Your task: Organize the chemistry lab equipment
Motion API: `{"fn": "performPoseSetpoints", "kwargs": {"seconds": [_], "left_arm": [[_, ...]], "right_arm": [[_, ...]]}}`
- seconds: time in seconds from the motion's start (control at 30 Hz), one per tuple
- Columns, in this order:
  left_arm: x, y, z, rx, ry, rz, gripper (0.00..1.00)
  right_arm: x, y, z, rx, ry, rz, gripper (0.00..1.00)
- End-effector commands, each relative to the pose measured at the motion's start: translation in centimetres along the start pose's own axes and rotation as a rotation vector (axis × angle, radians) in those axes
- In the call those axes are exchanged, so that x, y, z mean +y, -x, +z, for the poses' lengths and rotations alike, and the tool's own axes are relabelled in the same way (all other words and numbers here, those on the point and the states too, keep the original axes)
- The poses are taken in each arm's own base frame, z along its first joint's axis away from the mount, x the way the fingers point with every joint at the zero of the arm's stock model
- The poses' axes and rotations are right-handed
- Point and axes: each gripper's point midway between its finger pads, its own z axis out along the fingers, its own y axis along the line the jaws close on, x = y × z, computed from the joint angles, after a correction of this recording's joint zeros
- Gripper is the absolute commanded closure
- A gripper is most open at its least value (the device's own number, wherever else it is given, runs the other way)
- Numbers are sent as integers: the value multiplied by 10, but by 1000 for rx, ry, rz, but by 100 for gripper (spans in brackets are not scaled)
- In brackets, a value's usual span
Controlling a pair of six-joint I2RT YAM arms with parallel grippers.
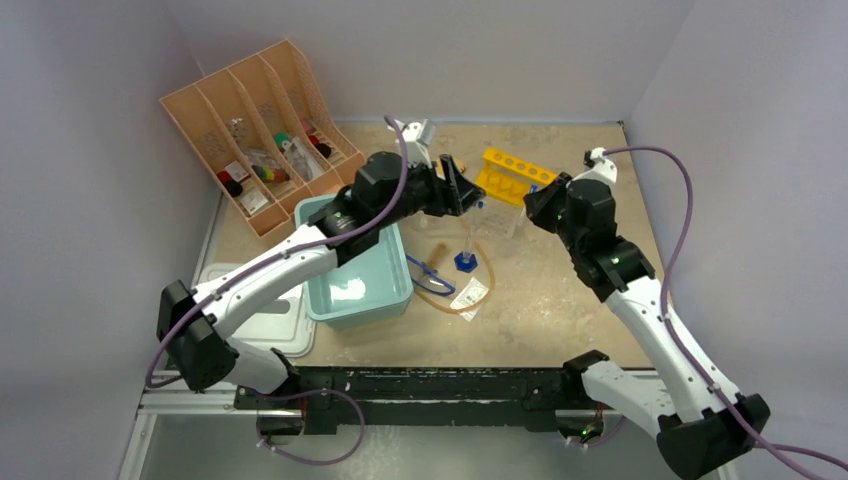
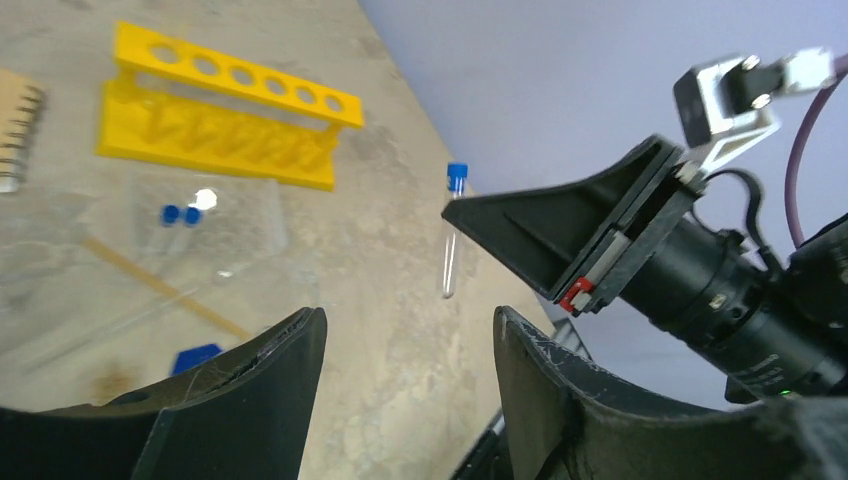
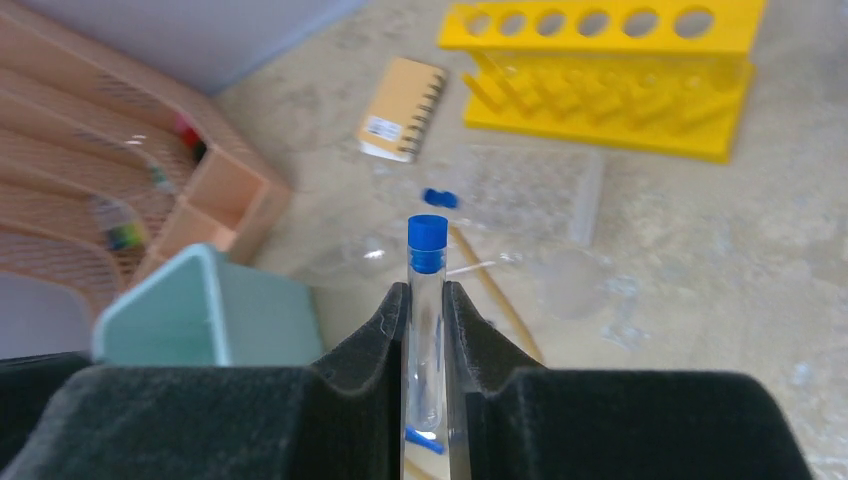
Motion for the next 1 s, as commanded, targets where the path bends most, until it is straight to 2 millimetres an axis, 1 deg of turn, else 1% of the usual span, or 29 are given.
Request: {"fn": "performPoseSetpoints", "kwargs": {"seconds": [0.0, 0.1, 0.23, 0.4, 0.5, 0.63, 0.77, 0.83, 0.87, 0.9, 0.93, 0.97], "left_arm": [[-54, 19, 11, -63, -160, -61, 38], [-63, 10, 21, -40, -207, -97, 38], [-71, 1, 31, -1, -256, -150, 39], [-81, 0, 38, 11, -307, -207, 39], [-82, -3, 42, 21, -317, -224, 44], [-80, -10, 46, 46, -316, -222, 58], [-78, -11, 44, 50, -310, -178, 76], [-76, -11, 43, 49, -300, -142, 87], [-75, -11, 43, 49, -297, -122, 95], [-74, -12, 42, 51, -296, -103, 100], [-74, -12, 41, 53, -298, -83, 100], [-73, -13, 39, 53, -303, -55, 100]], "right_arm": [[54, 49, -34, -93, 225, 59, 90], [71, 59, -44, -87, 289, 96, 90], [90, 63, -53, -63, 371, 132, 90], [100, 61, -56, -41, 416, 146, 90], [100, 60, -55, -35, 418, 152, 90], [103, 59, -56, -25, 432, 160, 90], [105, 58, -56, -13, 436, 156, 89], [105, 58, -56, -8, 435, 153, 89], [106, 58, -57, -5, 435, 151, 88], [106, 58, -57, -3, 437, 146, 85], [106, 57, -57, 4, 439, 143, 81], [106, 56, -56, 14, 433, 141, 73]]}}
